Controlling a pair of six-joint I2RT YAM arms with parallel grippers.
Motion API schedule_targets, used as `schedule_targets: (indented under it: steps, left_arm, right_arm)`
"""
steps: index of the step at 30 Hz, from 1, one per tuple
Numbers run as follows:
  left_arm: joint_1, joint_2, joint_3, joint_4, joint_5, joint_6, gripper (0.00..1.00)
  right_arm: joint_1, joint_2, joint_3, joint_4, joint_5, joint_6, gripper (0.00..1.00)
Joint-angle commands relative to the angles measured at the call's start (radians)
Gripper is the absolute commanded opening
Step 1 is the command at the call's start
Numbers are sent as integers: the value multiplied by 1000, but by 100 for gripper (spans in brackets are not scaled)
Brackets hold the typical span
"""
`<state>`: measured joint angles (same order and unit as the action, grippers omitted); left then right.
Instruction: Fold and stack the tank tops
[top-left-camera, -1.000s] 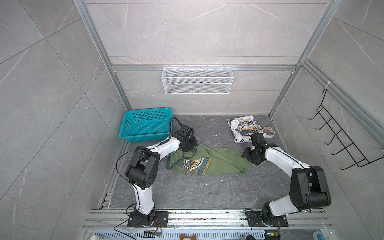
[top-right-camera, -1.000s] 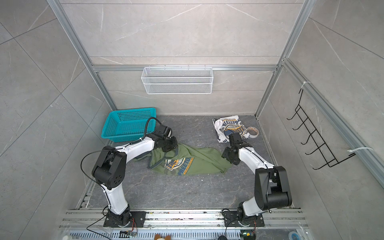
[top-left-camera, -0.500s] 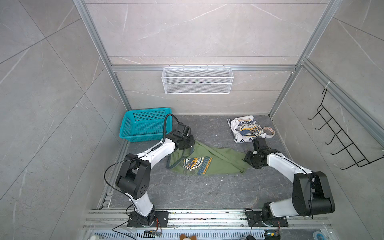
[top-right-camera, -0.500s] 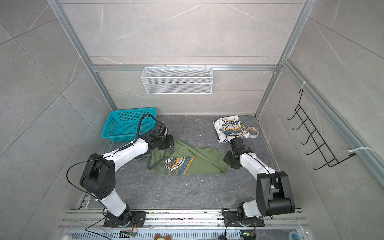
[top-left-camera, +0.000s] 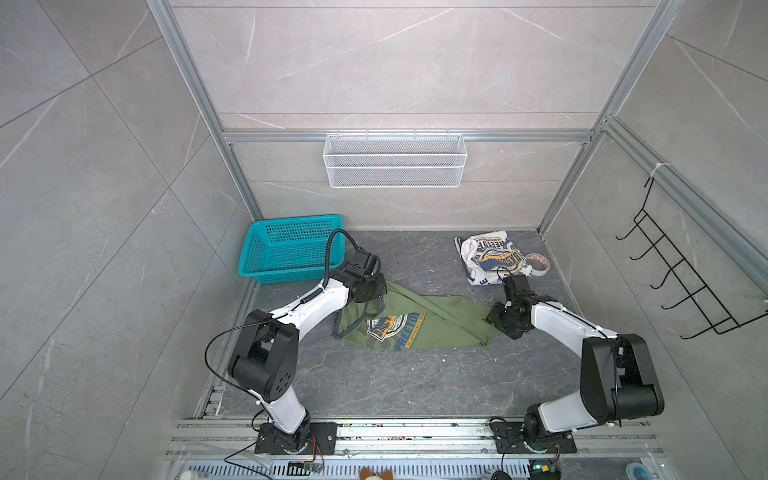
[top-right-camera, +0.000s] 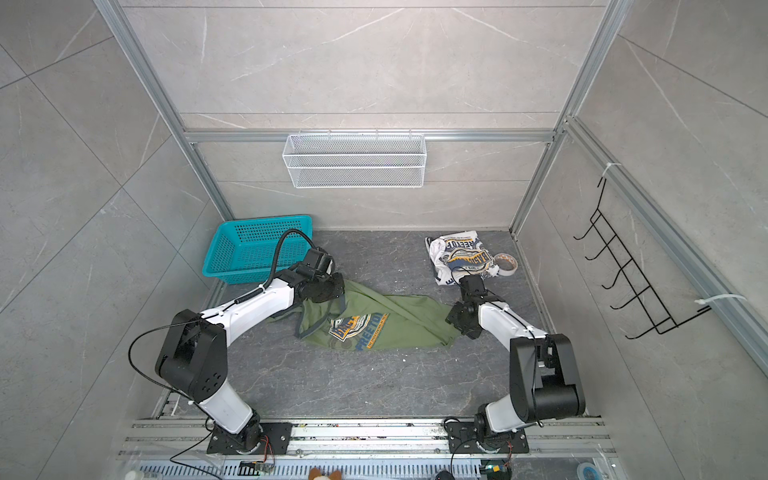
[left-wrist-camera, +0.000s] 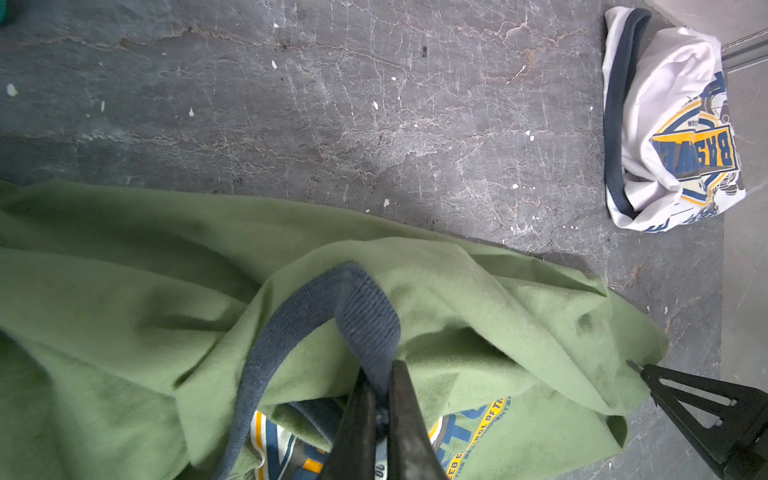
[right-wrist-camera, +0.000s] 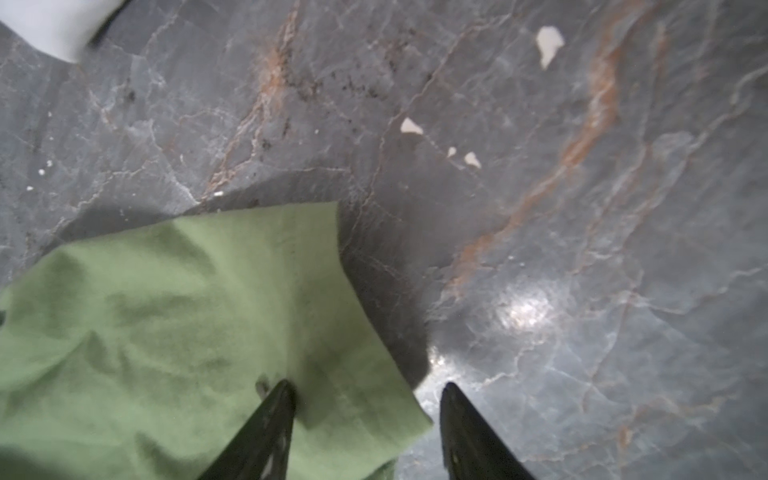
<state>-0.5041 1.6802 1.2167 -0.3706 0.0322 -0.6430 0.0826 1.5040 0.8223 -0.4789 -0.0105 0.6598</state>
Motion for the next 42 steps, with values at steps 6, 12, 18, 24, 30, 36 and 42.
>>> schedule_targets:
  steps: [6, 12, 18, 24, 30, 36, 42]
  left_arm:
    - [3, -36, 18, -8, -17, 27, 0]
    - [3, -40, 24, -26, -34, 36, 0]
    - [3, -48, 23, -32, -51, 48, 0]
    - [3, -54, 24, -46, -68, 66, 0]
    - [3, -99, 63, -89, -106, 125, 0]
    - [8, -186, 122, -125, -215, 204, 0]
    - [59, 30, 286, -295, -210, 190, 0]
  right_arm:
    - [-4, 35, -11, 23, -39, -3, 54]
    - [-3, -13, -5, 14, -43, -12, 45]
    - [-1, -45, 13, 5, -123, -20, 33]
    - [-3, -59, 41, 1, -162, -5, 15]
    - [-2, -118, 122, -66, -132, -11, 3]
    - [-7, -138, 265, -159, -15, -27, 2]
    - [-21, 104, 416, -149, -43, -8, 8]
